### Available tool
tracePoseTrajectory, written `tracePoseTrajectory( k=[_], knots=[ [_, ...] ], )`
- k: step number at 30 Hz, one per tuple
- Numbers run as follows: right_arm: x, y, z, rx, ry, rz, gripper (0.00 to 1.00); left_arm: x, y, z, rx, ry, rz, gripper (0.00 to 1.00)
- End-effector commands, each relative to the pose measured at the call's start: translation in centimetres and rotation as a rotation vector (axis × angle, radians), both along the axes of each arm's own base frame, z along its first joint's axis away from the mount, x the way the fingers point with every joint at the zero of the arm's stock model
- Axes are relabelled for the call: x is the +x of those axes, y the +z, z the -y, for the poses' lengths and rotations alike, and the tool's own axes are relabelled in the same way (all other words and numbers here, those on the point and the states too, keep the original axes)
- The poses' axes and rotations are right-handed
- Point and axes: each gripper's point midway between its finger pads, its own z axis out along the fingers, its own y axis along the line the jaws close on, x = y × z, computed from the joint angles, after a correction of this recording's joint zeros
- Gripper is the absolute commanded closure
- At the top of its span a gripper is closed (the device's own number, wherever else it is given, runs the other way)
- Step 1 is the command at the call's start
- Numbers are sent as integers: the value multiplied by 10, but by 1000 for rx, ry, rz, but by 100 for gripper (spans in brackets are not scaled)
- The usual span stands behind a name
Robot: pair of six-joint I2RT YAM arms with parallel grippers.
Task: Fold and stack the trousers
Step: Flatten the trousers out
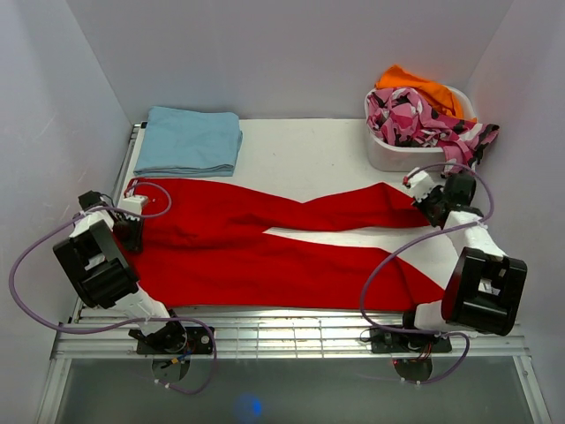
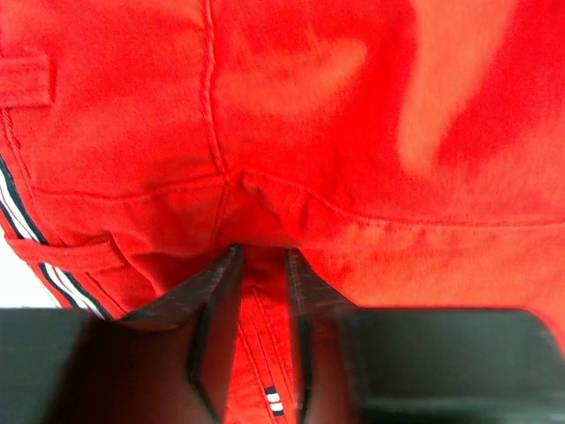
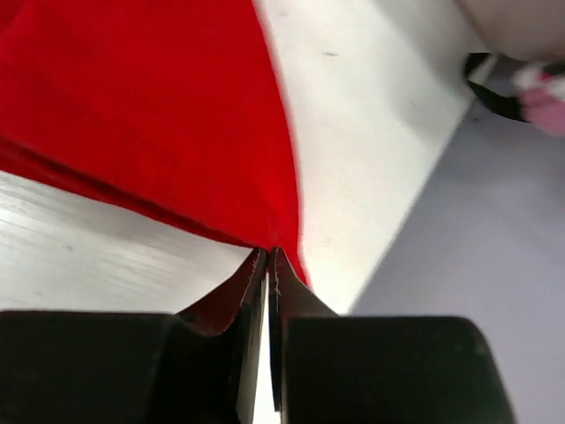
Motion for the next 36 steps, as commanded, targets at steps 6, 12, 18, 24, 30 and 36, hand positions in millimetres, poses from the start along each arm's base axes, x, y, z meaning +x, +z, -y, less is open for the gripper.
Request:
tracePoseTrajectory(
  k=[6, 12, 18, 24, 30, 36],
  knots=[
    [-8, 63, 77, 216, -184, -100, 92, -11, 9, -13, 67, 25, 26, 76],
    [-24, 21, 113, 254, -291, -235, 92, -15, -3, -16, 59, 40, -6, 80],
    [-24, 8, 109, 336, -349, -292, 92, -12, -3, -18, 46, 51, -17, 82],
    [-34, 21, 104, 341, -326, -332, 69, -9, -1, -14, 18, 40, -9, 78],
    [-39, 51, 123, 181, -228, -242, 24, -12, -3, -5, -19, 38, -17, 75],
    [-59, 43, 101, 101, 23, -220, 23, -13, -2, -4, -25, 34, -18, 75]
  ],
)
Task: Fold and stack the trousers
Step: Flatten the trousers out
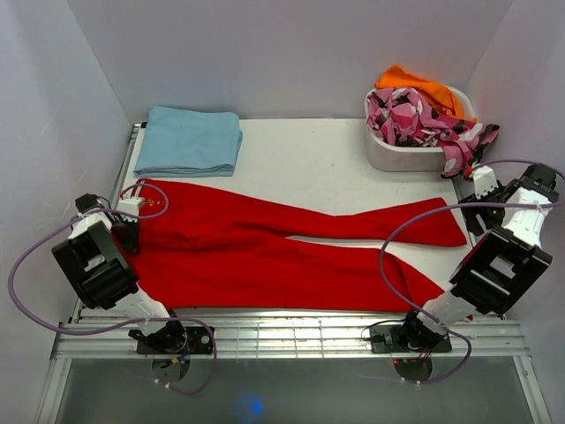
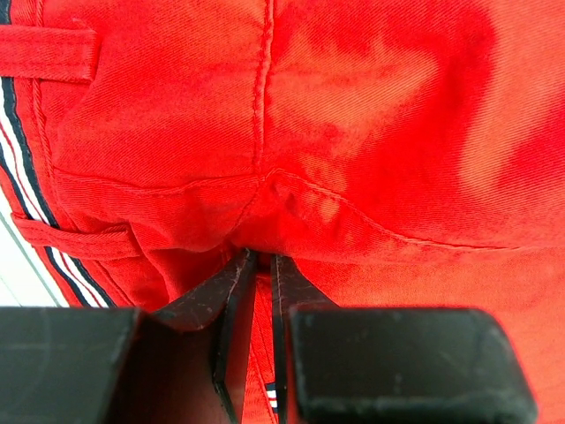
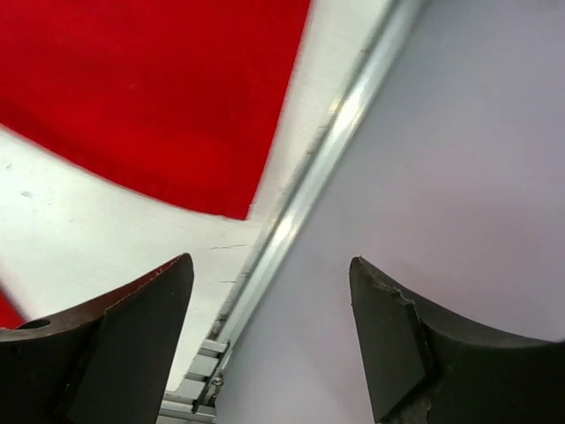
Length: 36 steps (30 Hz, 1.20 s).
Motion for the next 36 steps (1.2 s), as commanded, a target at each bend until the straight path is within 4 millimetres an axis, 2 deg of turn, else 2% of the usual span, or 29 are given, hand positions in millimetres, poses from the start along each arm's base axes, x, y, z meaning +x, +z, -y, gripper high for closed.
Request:
tracePoseTrajectory(
  k=[1, 4, 5, 11, 12, 13, 15, 16, 18, 19, 20, 21, 22, 23, 25, 26, 27, 29, 31, 32, 33, 34, 35, 36],
  knots=[
    [-20, -21, -27, -40, 267, 0, 23, -5, 0, 1, -21, 5, -19, 75],
    [-20, -30, -36, -73, 352, 37, 22, -2, 4, -1, -21, 6, -16, 74],
    [-23, -39, -41, -84, 400, 41, 21, -1, 5, -3, -14, 9, -16, 74],
    [-14, -57, -46, -220, 587, 113, 17, 6, 13, -5, -31, 21, -13, 74],
    [-16, -67, -51, -228, 626, 109, 16, 7, 13, -5, -37, 28, -12, 73],
    [-8, -67, -47, -272, 637, 137, 16, 7, 13, -5, -37, 29, -12, 73],
    [-9, -81, -53, -274, 675, 125, 18, 7, 14, -4, -40, 30, -13, 73],
    [-8, -84, -53, -280, 678, 117, 28, 7, 15, -5, -37, 31, -11, 73],
    [-3, -85, -53, -269, 673, 103, 53, 7, 17, -4, -33, 25, -3, 73],
    [-2, -82, -52, -261, 666, 95, 74, 7, 18, -4, -32, 22, 1, 73],
    [-12, -82, -58, -207, 660, 53, 86, 7, 18, -4, -31, 19, 3, 73],
    [-13, -75, -58, -187, 647, 40, 92, 8, 20, -4, -27, 12, 11, 73],
    [-7, -55, -49, -201, 605, 38, 92, 8, 20, -4, -28, 9, 13, 73],
    [-20, -49, -54, -159, 596, -16, 92, 9, 20, -3, -30, 6, 16, 73],
    [-40, 2, -52, -199, 588, -47, 92, 10, 18, 0, -48, 5, 24, 73],
    [-54, 22, -58, -207, 615, -61, 92, 10, 18, 2, -58, 7, 28, 74],
    [-58, 43, -60, -252, 635, -39, 92, 10, 18, 5, -66, 6, 35, 74],
    [-78, 64, -73, -279, 671, -35, 92, 4, 17, 12, -74, -3, 42, 73],
    [-83, 72, -72, -284, 659, -56, 92, 1, 18, 13, -66, -6, 49, 73],
    [-71, 71, -58, -283, 609, -72, 92, 0, 19, 14, -54, -9, 59, 74],
    [-19, 53, -35, -205, 494, -120, 92, 1, 20, 10, -33, -5, 66, 74],
    [21, 22, -30, -116, 458, -185, 92, 4, 23, 6, -23, -1, 71, 74],
    [66, 32, -18, -119, 351, -135, 92, 7, 26, 3, -16, 14, 77, 74],
    [102, 7, -14, -127, 319, -134, 92, 12, 31, -1, -2, 20, 99, 74]
  ],
)
